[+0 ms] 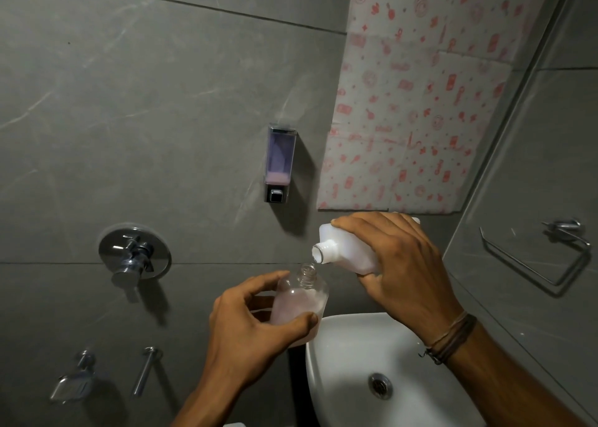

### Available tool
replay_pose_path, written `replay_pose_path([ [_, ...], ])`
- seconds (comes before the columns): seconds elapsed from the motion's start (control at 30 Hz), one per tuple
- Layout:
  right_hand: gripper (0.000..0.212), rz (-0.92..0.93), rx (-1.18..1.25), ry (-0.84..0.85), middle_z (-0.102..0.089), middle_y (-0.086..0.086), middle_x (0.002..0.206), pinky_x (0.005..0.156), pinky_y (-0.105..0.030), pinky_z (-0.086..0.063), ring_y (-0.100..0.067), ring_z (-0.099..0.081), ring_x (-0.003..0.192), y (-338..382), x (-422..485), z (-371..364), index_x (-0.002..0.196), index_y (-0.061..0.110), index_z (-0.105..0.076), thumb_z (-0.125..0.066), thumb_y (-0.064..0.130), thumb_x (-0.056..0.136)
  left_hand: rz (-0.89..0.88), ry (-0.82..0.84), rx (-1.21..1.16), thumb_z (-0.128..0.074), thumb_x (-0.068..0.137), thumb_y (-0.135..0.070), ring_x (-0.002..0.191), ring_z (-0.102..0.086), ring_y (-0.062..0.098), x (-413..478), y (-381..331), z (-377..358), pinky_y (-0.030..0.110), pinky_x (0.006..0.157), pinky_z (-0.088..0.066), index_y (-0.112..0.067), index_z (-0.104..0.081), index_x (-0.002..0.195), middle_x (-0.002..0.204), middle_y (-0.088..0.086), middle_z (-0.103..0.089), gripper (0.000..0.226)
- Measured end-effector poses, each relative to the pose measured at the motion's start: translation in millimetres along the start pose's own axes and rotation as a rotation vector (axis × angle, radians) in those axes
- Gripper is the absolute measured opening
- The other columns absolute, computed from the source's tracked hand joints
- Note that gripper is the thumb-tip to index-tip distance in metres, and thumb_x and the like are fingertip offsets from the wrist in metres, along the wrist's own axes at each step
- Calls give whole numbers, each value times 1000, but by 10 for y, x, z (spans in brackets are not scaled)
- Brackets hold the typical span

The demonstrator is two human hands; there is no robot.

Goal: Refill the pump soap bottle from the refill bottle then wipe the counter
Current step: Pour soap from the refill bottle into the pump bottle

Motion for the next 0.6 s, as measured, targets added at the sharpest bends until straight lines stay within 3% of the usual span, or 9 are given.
replay_pose_path([
  [0.6,57,44,-33,-32,-69,7,119,98,-43,-50,-19,-62,108,15,9,48,128,31,-60,-77,20,75,7,3,13,-97,46,-49,85,-81,1,-1,-14,-33,34,75,-70,-41,-82,110,101,-23,-83,65],
])
Point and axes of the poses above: each hand's wrist, its own x-axis towards the middle knuckle, its own z-axis out of the back of the hand, y = z × x, the point moved 6 cm from there along x, towards the middle knuckle
